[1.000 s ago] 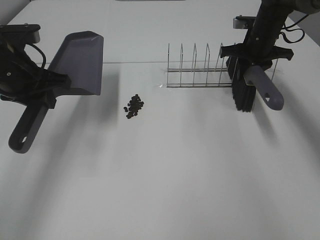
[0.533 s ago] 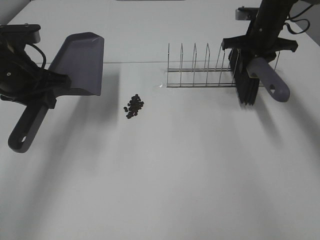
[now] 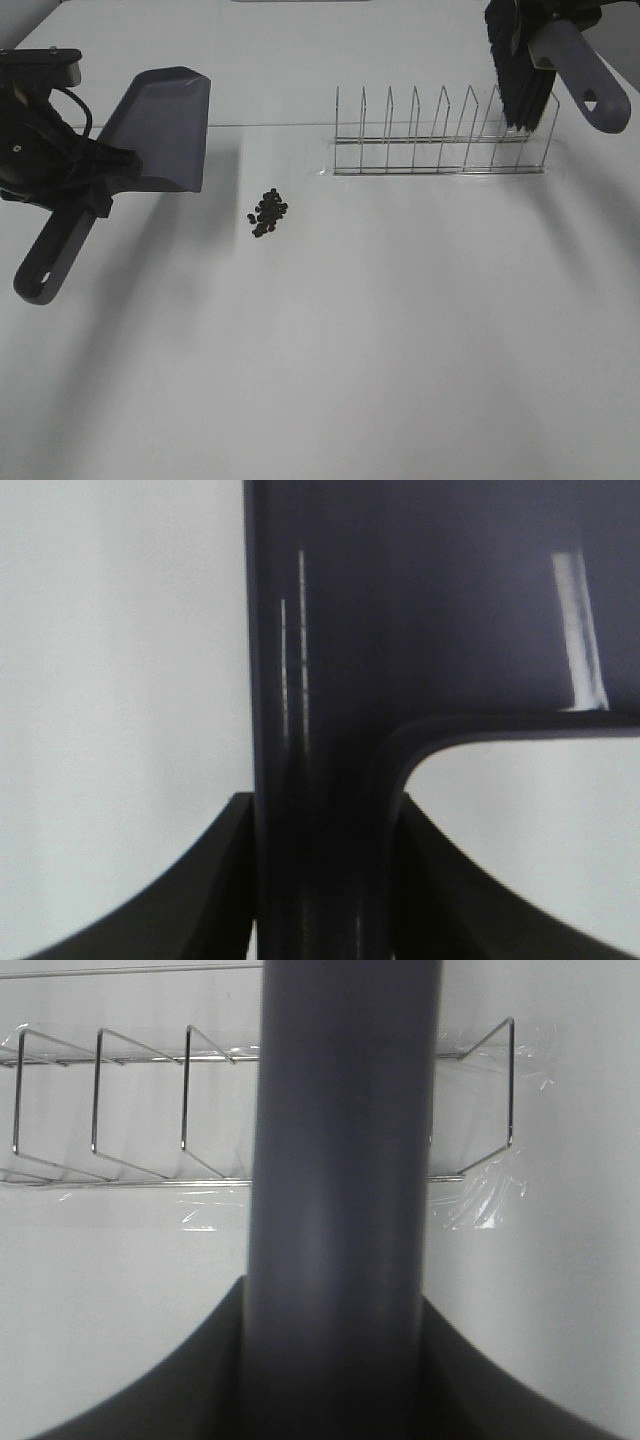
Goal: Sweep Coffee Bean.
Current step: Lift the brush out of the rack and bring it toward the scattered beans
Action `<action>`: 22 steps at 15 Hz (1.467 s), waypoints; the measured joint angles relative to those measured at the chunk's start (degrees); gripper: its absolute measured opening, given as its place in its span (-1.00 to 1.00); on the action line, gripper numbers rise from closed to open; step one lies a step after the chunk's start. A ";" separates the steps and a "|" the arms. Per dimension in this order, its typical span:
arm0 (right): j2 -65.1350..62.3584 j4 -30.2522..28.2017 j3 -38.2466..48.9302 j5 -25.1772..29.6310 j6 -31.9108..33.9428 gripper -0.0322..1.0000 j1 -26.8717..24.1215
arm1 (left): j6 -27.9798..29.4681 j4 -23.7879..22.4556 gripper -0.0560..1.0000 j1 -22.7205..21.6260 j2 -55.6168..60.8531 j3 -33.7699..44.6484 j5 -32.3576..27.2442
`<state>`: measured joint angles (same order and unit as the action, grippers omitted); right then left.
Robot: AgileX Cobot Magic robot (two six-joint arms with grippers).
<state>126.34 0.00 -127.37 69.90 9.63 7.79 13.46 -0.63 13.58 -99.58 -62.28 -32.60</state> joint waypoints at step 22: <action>0.34 -11.06 26.99 -6.19 10.08 -0.28 22.75 | 3.04 -0.63 -0.21 6.19 -13.18 5.10 4.30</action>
<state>126.68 -11.06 -100.38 63.71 19.71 30.54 16.50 -1.26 19.77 -112.76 -57.18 -28.30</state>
